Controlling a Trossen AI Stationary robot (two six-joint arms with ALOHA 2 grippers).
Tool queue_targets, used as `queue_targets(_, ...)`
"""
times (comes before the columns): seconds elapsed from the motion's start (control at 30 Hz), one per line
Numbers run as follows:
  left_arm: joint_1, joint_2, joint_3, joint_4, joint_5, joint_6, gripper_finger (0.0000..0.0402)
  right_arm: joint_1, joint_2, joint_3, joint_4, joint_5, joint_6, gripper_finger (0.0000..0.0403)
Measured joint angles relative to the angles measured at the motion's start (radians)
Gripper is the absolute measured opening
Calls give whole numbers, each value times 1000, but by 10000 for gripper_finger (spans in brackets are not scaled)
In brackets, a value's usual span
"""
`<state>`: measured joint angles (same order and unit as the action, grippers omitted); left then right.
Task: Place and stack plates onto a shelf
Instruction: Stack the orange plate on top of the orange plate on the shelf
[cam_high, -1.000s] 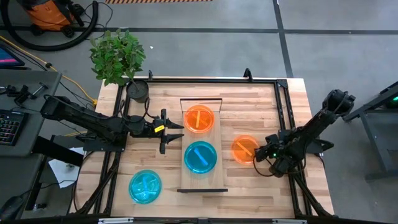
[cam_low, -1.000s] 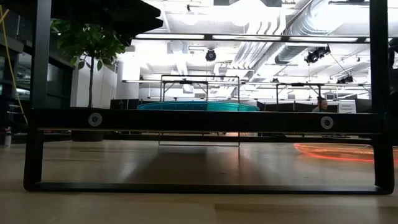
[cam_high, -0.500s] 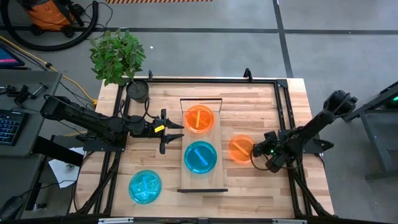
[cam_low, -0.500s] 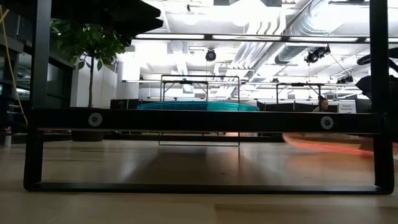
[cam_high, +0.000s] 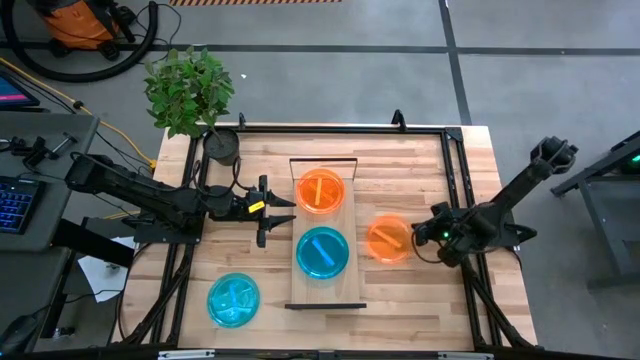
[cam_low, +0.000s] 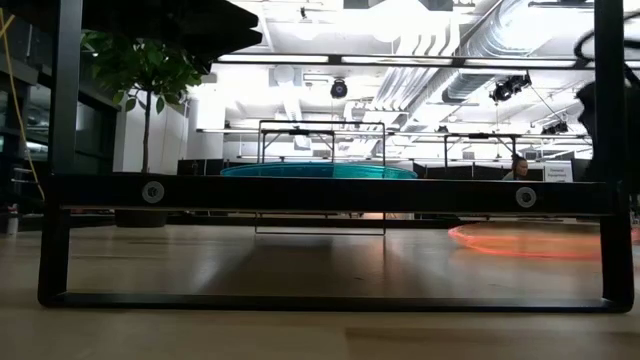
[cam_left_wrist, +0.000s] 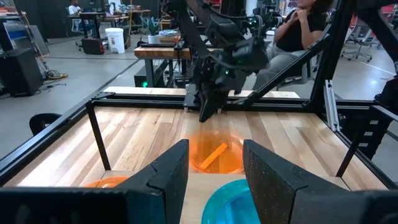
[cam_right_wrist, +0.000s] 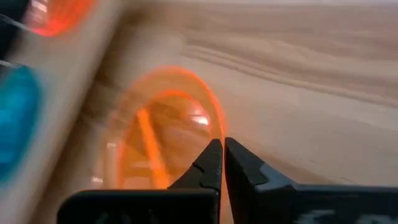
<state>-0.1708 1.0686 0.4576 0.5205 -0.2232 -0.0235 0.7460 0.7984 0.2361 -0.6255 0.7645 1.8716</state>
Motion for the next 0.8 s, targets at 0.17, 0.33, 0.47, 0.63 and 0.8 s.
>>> queue_targets(0.17, 0, 0, 0, 0, 0, 0, 141, 0, -116, 1, 0, 70, -81, 0)
queue_targets(0.33, 0, 0, 0, 0, 0, 0, 141, -1, -154, 2, -40, 40, -98, 0)
queue_targets(0.47, 0, 0, 0, 0, 0, 0, 141, -1, -141, 3, -27, 49, -97, 0)
queue_targets(0.63, 0, 0, 0, 0, 0, 0, 141, 0, -104, 4, 8, 78, -100, 0)
queue_targets(0.8, 0, 0, 0, 0, 0, 0, 141, -1, -62, 4, 51, 102, -115, 9)
